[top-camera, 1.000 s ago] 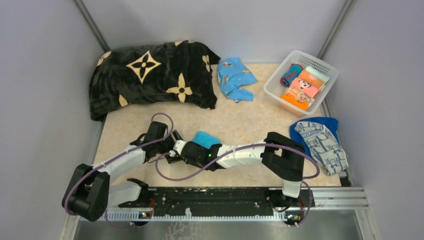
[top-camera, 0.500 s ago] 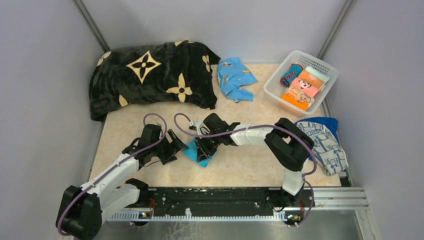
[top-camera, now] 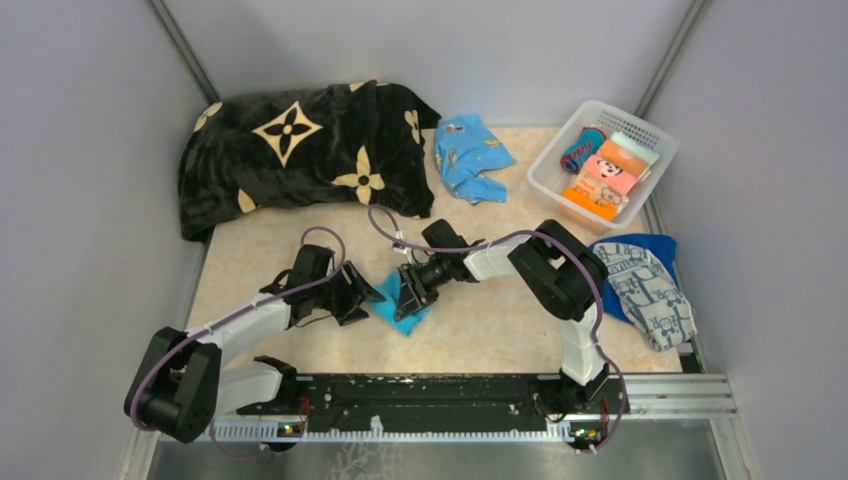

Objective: Roll the towels
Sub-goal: Roll the towel at the center of the board.

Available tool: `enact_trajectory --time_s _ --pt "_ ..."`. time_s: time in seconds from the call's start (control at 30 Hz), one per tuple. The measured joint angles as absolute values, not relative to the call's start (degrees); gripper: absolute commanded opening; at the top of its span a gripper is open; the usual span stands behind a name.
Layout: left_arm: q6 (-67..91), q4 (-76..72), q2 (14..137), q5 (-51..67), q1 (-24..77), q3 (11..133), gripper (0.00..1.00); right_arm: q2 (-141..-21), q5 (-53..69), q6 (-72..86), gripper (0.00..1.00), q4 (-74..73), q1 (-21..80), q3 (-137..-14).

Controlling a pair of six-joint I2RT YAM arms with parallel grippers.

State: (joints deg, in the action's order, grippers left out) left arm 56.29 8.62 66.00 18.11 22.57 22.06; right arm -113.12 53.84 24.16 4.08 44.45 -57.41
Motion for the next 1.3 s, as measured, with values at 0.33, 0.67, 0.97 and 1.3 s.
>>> enact_trajectory --time_s 0.33,0.67,0.97,1.3 --pt "56.9 4.4 71.5 20.3 22.5 22.8 0.56 -101.9 33.2 18.1 0.58 -6.3 50.0 -56.7" --pt "56.8 4.7 72.0 20.3 22.6 23.3 0.56 -90.9 -2.2 7.5 0.58 -13.9 67.5 -58.6" --pt "56.8 5.0 72.0 20.1 22.6 23.4 0.57 -100.7 -20.9 2.2 0.53 -16.1 76.9 -63.5" --pt "56.8 5.1 72.0 20.0 22.6 23.8 0.65 -107.1 -28.2 -1.6 0.36 -15.9 77.5 -64.7"
